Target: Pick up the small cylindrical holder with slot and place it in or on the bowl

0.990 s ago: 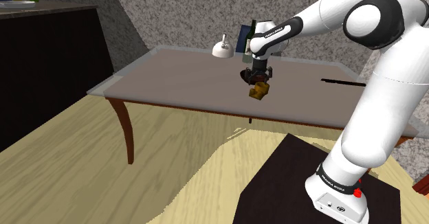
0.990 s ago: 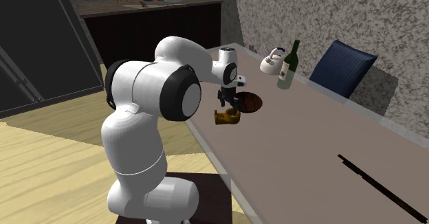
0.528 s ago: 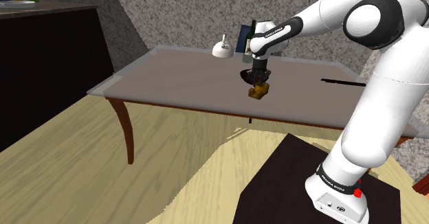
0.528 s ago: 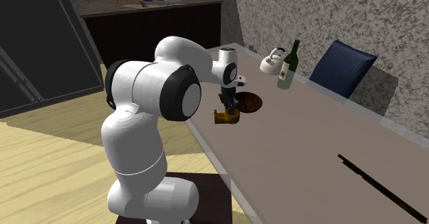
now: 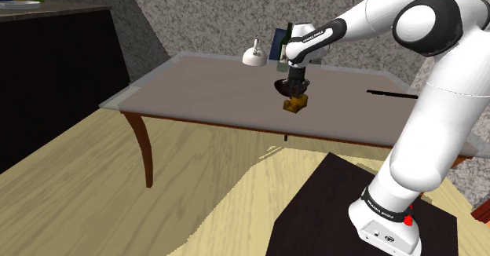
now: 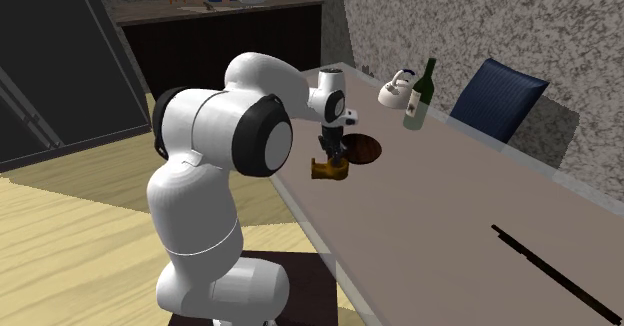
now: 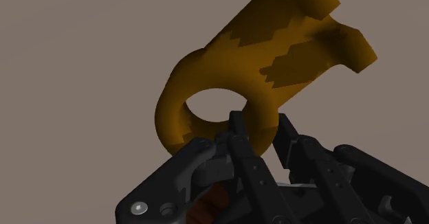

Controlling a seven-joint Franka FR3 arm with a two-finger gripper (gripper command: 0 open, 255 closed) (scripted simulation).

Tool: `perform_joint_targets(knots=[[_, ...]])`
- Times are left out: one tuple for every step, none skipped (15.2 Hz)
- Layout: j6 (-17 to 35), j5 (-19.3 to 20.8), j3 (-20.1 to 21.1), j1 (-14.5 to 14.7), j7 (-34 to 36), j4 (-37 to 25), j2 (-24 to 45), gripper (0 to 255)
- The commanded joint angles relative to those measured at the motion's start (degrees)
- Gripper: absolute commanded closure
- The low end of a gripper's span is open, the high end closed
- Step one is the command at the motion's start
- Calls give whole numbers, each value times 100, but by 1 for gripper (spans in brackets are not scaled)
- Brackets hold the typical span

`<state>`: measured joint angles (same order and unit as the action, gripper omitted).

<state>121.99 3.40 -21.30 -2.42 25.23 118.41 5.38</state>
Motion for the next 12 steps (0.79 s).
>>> perform_joint_targets(knots=[[-112,17,2,7,10,-59,-49,255],[-186,28,1,10,14,-102,-81,255],[-259,38,1,13,17,-145,-114,255],[-333,49,2,16,20,-189,-145,255],[-406,58,2,18,23,-234,-175,255],[-480,67,3,21,25,-280,-204,255],[-554,76,3,23,27,-328,-232,255],[-627,84,4,25,29,-377,-259,255],[-701,91,5,28,30,-427,-284,255],[-776,98,6,30,31,-478,-308,255],[-850,105,7,32,32,-531,-331,255],[-924,111,9,34,32,-584,-352,255]])
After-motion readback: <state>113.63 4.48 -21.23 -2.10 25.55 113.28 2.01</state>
